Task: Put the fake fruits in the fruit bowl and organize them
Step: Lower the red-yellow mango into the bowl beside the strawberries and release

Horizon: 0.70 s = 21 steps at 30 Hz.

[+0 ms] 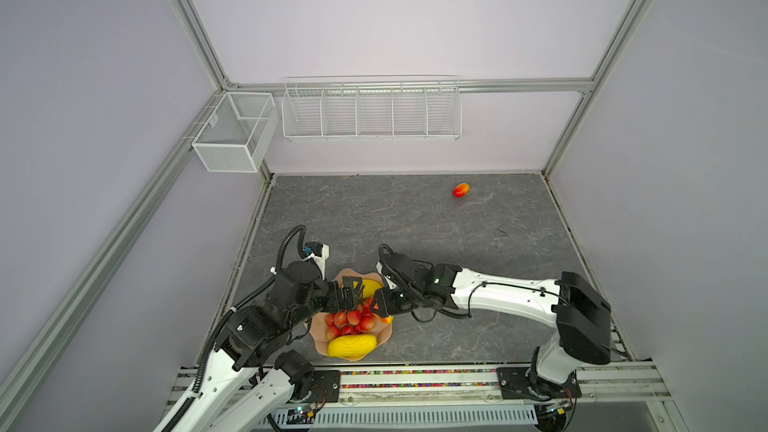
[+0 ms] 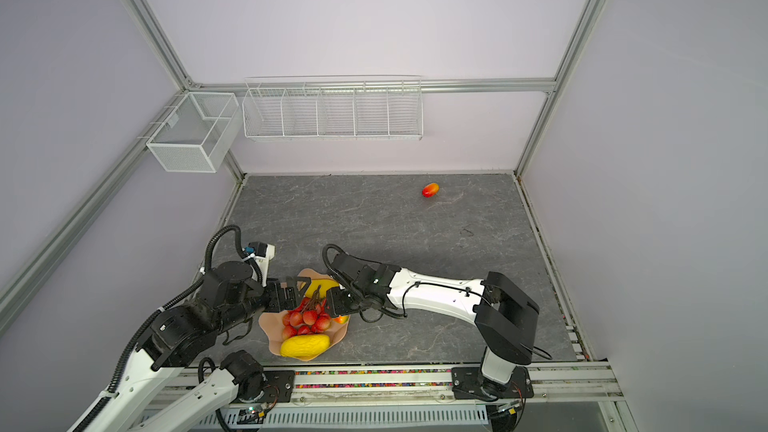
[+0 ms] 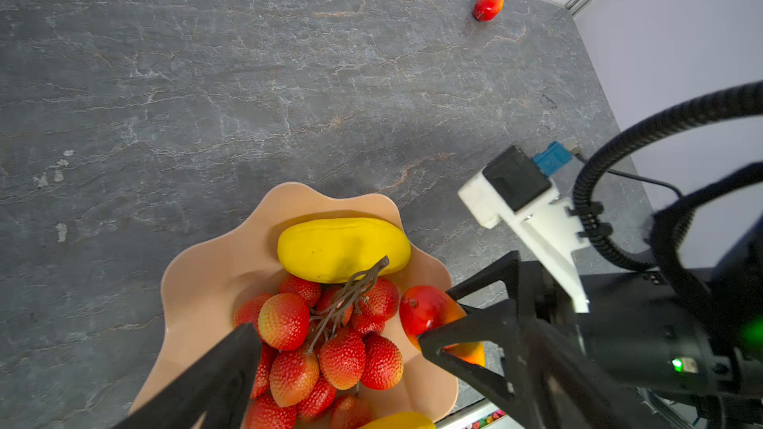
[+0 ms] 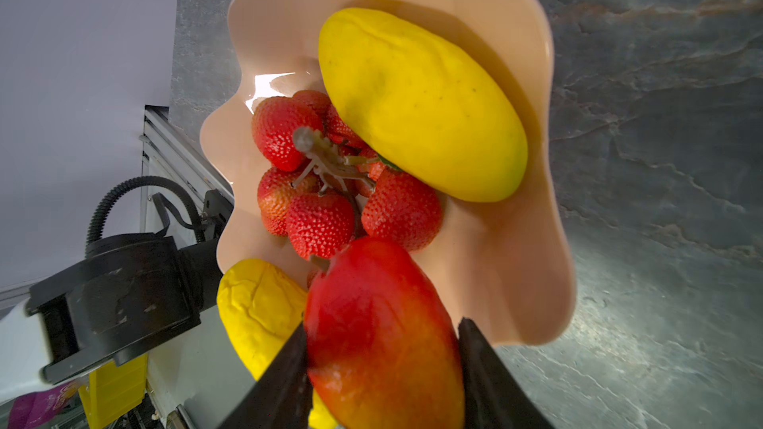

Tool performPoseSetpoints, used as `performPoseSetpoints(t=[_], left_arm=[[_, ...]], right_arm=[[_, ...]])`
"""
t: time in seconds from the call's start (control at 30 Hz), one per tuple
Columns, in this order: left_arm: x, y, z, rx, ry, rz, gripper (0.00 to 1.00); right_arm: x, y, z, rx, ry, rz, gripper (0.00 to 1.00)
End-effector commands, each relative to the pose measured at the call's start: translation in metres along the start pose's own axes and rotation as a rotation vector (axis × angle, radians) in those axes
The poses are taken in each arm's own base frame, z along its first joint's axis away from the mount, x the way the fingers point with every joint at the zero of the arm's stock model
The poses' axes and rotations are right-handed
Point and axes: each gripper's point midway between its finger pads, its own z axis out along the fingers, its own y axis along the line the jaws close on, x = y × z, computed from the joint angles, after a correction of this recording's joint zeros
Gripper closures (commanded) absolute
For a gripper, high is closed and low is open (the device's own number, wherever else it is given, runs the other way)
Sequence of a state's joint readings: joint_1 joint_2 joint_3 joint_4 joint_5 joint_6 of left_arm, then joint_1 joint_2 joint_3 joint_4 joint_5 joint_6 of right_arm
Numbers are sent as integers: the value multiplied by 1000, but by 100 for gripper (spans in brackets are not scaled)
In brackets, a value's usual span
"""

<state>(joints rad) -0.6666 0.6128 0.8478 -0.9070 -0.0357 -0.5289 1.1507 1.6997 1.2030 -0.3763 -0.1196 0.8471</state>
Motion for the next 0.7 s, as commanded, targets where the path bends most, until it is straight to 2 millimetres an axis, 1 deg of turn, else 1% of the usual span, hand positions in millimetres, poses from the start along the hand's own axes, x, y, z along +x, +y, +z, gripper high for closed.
performPoseSetpoints(t=[0.0,0.1,0.17,0.3,0.4,0.5,0.57,0.67], left_arm=[[4,1,0,6,10,3,1],[4,1,0,10,9,4,1],[4,1,-1,11,10,4,1],[4,0,-2,14,7,2,1],[5,0,-1,15,9,1,1],[5,0,1,14,17,0,1],[5,-1,1,16,18,0,1],[4,-2,2,20,16,-2,1]], right_arm=[[2,-1,9,14,-7,25,49],[4,-4,13,18,1,28,48],[4,-5,14,21,1,27,46],[4,-4,12,19,-2,20,39],[4,-3,10,18,-5,12,31],[4,-3,6,22,-14,3,26],[3,-4,2,27,-24,-4,25],[-5,-8,-12,66,-60,-29,21]])
